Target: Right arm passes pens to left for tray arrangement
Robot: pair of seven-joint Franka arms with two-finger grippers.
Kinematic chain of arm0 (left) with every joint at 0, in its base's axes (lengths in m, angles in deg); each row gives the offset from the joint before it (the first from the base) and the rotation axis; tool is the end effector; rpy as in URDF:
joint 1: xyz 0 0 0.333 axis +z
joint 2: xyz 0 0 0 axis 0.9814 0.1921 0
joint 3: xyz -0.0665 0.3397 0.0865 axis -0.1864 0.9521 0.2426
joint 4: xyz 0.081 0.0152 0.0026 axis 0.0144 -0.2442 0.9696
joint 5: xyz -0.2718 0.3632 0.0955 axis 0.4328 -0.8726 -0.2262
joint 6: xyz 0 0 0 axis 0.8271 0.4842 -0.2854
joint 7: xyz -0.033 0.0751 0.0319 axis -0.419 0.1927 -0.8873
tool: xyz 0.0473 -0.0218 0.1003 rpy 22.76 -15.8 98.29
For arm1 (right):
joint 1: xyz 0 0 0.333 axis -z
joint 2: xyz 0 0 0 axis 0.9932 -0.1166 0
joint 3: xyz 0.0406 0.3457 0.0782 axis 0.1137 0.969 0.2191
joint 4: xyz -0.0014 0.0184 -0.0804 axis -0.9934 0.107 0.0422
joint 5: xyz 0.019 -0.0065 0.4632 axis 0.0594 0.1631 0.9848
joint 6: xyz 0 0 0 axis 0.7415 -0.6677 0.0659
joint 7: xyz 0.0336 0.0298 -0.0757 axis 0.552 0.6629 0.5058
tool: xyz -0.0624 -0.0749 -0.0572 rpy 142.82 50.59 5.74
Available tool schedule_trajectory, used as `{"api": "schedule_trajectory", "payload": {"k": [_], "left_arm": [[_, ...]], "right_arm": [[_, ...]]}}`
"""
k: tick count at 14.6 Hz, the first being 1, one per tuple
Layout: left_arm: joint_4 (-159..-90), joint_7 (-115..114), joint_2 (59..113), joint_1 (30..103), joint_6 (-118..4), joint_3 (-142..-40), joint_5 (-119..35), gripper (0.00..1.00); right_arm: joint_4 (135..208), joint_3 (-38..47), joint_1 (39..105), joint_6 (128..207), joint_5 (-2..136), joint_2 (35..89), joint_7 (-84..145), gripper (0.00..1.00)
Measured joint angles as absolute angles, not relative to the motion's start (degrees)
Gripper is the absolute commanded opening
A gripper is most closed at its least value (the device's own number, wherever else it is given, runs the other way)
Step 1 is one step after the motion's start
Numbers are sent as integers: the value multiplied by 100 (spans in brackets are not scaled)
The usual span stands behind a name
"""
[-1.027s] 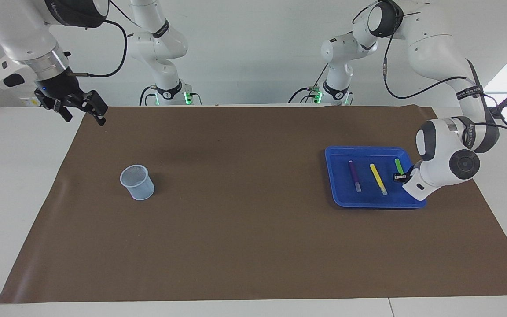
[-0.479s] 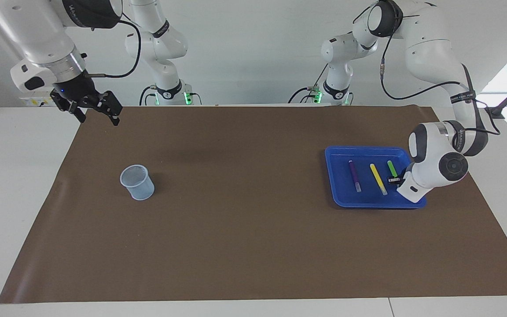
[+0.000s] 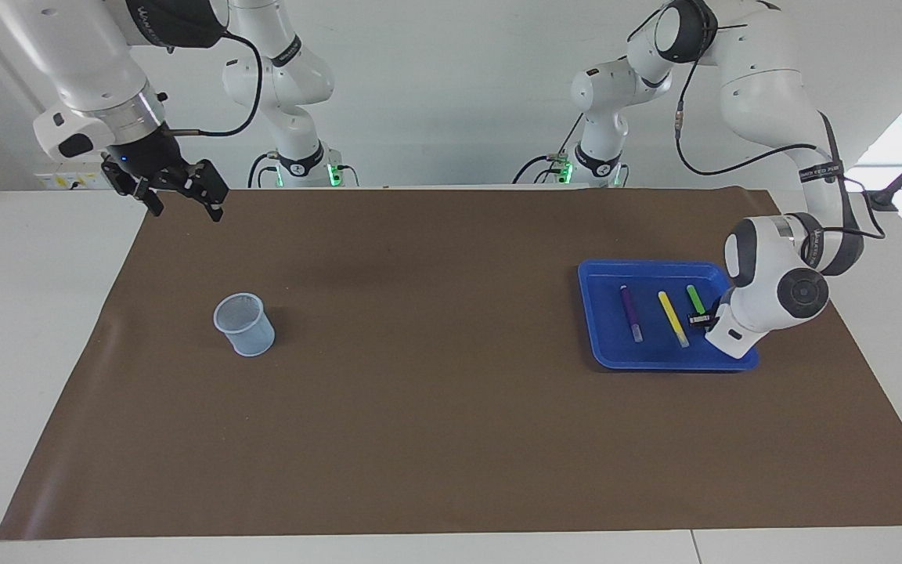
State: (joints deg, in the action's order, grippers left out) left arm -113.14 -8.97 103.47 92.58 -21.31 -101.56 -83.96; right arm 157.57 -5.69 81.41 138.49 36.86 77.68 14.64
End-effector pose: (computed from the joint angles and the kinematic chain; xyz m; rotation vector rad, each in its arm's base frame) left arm 0.6951 0.0408 0.2818 -2.9165 -0.0074 0.5505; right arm 0.6211 -0.0134 0.6608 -3.1247 0.2375 0.0388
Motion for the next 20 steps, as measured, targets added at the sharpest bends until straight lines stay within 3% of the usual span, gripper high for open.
{"api": "schedule_trajectory", "payload": {"k": [11, 14, 20], "left_arm": [[-11184, -897, 10150, 9275, -2147, -10284, -8355, 100], [-10897, -892, 9609, 9263, -2132, -10480, -7817, 100], [-10824, -884, 8026, 9244, -1479, -10541, -7210, 100]], "right_arm": [[15757, -560, 8140, 13877, 3597, 7778, 1684, 100], [15762, -559, 8140, 13877, 3597, 7785, 1684, 100], [15779, -557, 8140, 13876, 3597, 7814, 1684, 100]]}}
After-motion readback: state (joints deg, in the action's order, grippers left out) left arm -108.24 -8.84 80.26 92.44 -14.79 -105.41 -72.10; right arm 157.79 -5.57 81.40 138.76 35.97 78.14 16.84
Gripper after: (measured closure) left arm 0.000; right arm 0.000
